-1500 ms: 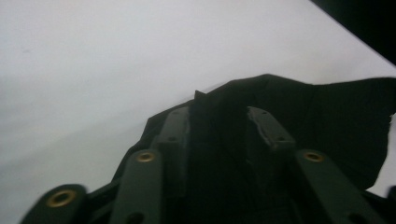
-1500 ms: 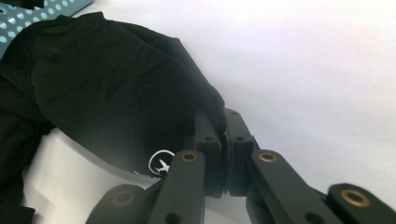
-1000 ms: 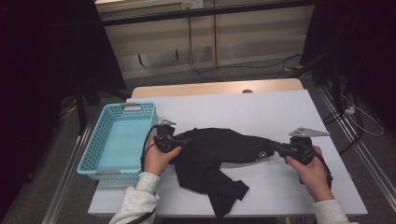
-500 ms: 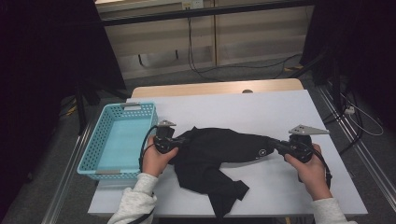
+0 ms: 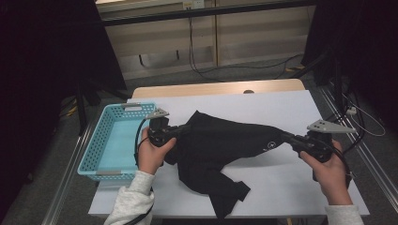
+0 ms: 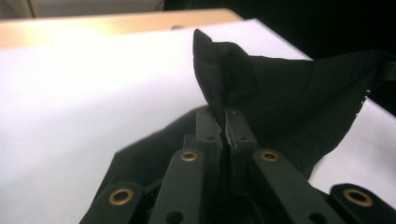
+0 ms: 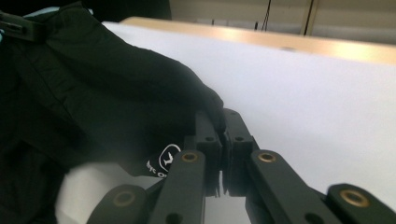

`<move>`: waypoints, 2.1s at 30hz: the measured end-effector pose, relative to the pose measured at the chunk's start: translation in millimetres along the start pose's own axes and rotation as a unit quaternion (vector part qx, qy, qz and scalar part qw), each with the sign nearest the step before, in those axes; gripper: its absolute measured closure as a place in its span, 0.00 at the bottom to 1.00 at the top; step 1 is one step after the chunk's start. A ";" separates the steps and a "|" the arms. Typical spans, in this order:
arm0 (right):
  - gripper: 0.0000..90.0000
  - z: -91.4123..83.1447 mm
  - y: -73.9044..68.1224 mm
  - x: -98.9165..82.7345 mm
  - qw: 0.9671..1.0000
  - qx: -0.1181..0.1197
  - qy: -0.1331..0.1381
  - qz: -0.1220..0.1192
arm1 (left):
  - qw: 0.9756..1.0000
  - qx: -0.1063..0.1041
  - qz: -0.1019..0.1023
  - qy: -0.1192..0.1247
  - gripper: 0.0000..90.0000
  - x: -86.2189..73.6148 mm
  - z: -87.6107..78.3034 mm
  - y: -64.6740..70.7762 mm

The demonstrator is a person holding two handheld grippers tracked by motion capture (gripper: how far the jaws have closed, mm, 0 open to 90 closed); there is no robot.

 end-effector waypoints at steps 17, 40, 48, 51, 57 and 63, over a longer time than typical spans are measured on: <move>0.97 -6.8 -3.9 59.8 1.000 -0.017 0.012 -0.023 | 0.999 -0.002 -0.006 0.049 0.96 38.8 -18.7 -7.4; 0.98 42.0 -8.3 54.7 0.999 -0.013 -0.009 -0.029 | 0.998 0.024 -0.024 0.054 0.96 25.4 -31.2 -26.4; 0.97 62.9 4.6 67.5 0.998 -0.015 -0.035 -0.042 | 0.998 0.031 -0.037 0.049 0.96 35.6 -18.9 -44.0; 0.98 83.3 12.4 79.4 0.998 -0.018 -0.049 -0.040 | 0.996 0.055 -0.042 0.052 0.96 50.6 -12.9 -59.4; 0.73 143.3 29.1 137.5 0.997 -0.072 0.029 -0.012 | 0.986 0.140 -0.026 0.085 0.78 91.4 6.7 -91.3; 0.41 153.0 6.0 108.8 0.994 -0.083 -0.017 -0.073 | 0.993 0.107 -0.012 0.037 0.41 67.2 15.7 -68.8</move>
Point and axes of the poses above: each handheld gripper's, and its own axes: z roughly forward along the jaws, x roughly out of its top, y roughly to its right, the point moved 6 cm from there along z, roughly forward along the jaws, and after that the axes turned 1 degree about -x, right-handed, at the moved point
